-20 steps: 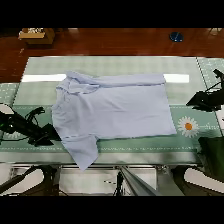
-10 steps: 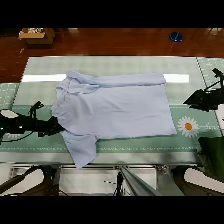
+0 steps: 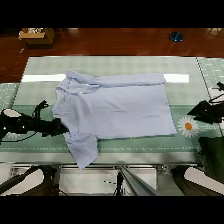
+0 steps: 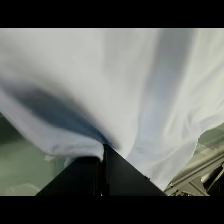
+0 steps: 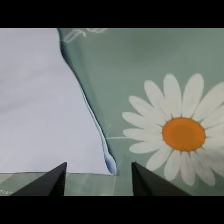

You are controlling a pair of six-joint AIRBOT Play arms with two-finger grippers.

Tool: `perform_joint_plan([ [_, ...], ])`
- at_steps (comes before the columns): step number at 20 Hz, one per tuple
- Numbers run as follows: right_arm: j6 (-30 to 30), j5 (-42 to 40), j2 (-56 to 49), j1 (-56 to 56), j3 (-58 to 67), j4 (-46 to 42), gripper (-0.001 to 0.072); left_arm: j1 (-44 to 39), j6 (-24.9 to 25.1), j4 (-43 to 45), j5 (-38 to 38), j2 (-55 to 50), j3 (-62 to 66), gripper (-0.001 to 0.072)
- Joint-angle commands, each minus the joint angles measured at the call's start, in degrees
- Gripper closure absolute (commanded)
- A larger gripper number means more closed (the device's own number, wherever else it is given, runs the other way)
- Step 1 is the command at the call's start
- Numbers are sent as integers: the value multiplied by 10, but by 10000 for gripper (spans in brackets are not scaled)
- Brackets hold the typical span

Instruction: Fold the shirts.

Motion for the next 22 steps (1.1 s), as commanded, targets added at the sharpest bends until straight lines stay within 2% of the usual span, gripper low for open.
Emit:
perform_joint_plan([
  [1,-16,-24,24,-35,-98,22,219,-1,8,-3,-8,0,0,687],
  [8,-45,-100,24,-25,-191,67,219,-1,10,-3,-8,0,0,687],
  [13,-23,-148,24,83,-193,66,222,-1,23,-10,-7,0,0,687],
  [14,-13,-158,24,107,-193,66,264,-1,23,-10,-7,0,0,687],
  [16,-9,-163,24,140,-193,66,445,-1,23,-10,-7,0,3,687],
  [17,-9,-162,24,146,-191,69,587,-1,23,-10,-8,0,7,687],
  [18,-9,-154,25,146,-184,76,680,-1,22,-12,-9,0,14,687],
  [20,-29,-122,40,146,-147,95,681,0,22,-33,-24,2,38,687],
  [22,-65,-104,82,146,-79,138,680,2,37,-93,-66,16,89,687],
])
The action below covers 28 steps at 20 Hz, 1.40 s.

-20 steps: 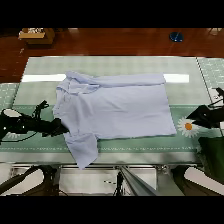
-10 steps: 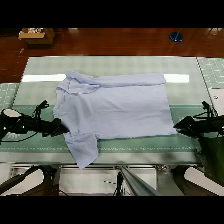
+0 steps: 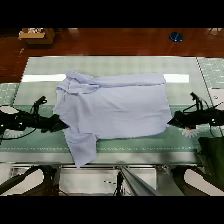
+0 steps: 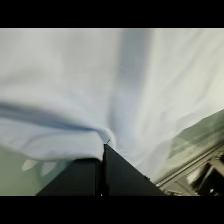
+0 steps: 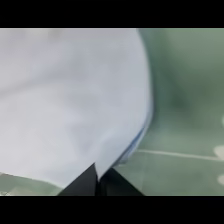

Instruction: Fold the shirts.

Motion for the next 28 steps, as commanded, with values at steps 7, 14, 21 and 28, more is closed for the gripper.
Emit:
perform_joint_plan([
  [7,-74,-87,205,8,425,142,681,3,39,-216,-31,202,474,687],
  [14,100,-104,277,8,681,-15,681,3,-91,75,114,331,815,688],
  [21,183,96,363,8,731,-192,682,3,-245,148,-120,415,829,688],
  [28,174,369,336,14,703,-170,682,12,-314,128,-343,377,804,688],
])
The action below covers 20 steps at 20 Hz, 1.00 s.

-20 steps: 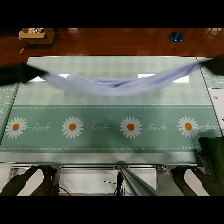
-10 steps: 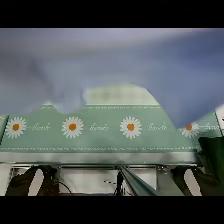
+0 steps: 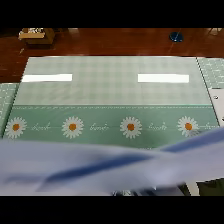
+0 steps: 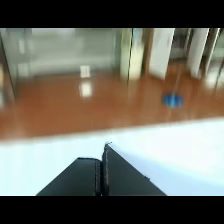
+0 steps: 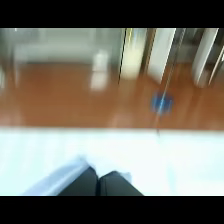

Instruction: Fold the shirts.

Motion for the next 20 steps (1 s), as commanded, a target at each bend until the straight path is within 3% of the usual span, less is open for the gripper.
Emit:
perform_joint_plan([
  [1,-7,116,-24,8,-46,26,682,6,-8,-23,-104,-27,-48,688],
  [5,-25,72,-75,8,-206,14,682,6,55,-22,-78,-72,-238,688],
  [7,-29,21,-134,8,-265,9,682,6,75,-25,-13,-103,-336,688],
  [10,-29,-51,-258,11,-285,62,682,-2,133,-109,81,-177,-442,689],
  [12,-33,-120,-326,36,-285,111,682,-37,160,-112,143,-246,-452,688],
  [16,-42,-292,-423,110,-285,113,682,-108,197,-112,280,-391,-427,688],
  [20,-34,-473,-488,127,-285,115,682,-136,200,-112,400,-506,-377,688],
])
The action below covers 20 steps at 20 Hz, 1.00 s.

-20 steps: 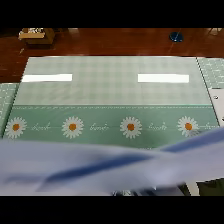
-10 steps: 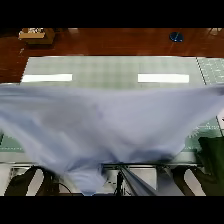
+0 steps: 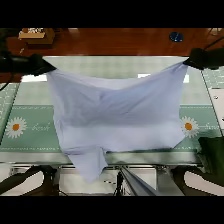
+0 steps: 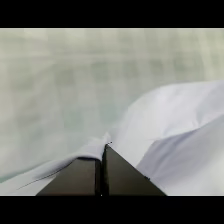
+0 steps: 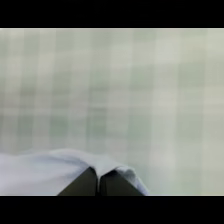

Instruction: Fold the shirts.

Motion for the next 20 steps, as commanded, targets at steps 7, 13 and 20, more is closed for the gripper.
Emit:
perform_joint_plan([
  [7,38,-243,-130,5,-2,-25,682,-48,14,-3,203,-189,42,688],
  [13,47,-249,-164,1,-2,-66,681,-50,14,18,203,-217,42,688],
  [20,56,-154,-177,-5,-2,-64,682,-67,12,19,141,-255,42,688],
])
